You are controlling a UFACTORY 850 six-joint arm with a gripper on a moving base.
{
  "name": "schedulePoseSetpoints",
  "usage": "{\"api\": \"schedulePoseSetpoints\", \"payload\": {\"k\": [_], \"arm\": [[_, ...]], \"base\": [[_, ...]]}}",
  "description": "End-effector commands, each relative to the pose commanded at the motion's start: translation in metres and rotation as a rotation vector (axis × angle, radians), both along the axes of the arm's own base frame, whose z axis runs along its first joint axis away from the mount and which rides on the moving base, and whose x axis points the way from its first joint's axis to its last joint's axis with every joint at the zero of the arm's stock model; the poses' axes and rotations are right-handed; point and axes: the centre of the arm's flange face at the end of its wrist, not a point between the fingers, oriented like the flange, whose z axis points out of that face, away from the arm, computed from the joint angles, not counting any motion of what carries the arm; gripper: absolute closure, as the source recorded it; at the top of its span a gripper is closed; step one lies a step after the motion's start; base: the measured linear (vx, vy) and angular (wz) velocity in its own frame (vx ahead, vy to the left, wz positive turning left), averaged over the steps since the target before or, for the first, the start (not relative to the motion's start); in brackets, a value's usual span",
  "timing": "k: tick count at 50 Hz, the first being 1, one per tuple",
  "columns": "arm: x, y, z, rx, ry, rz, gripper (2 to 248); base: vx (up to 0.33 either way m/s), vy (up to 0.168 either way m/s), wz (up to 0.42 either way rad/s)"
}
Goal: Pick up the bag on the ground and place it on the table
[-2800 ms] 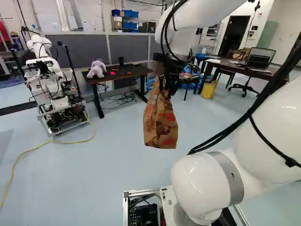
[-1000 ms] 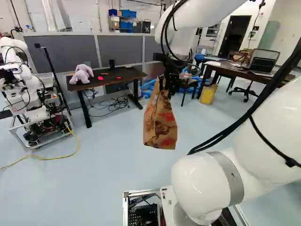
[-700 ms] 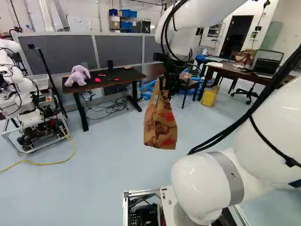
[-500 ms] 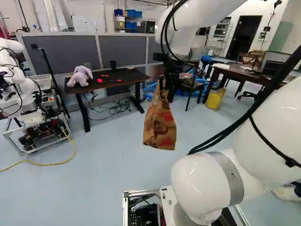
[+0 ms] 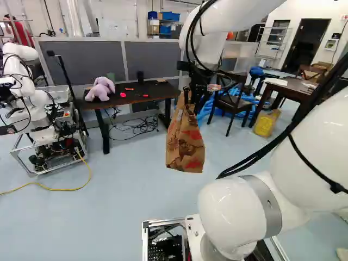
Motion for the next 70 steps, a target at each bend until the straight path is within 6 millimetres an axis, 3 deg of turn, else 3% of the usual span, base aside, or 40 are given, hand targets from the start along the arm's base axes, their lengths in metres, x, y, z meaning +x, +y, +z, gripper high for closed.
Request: {"api": "schedulePoseSetpoints", "payload": {"k": [37,70], "arm": [[0.0000,0.0000,0.0000,0.000,0.000,0.000,227],[0.0000,0.0000,0.0000,0.000,0.000,0.000,227]], "base": [[0.228,-0.059,0.217],[0.210,-0.100,0.180]]}}
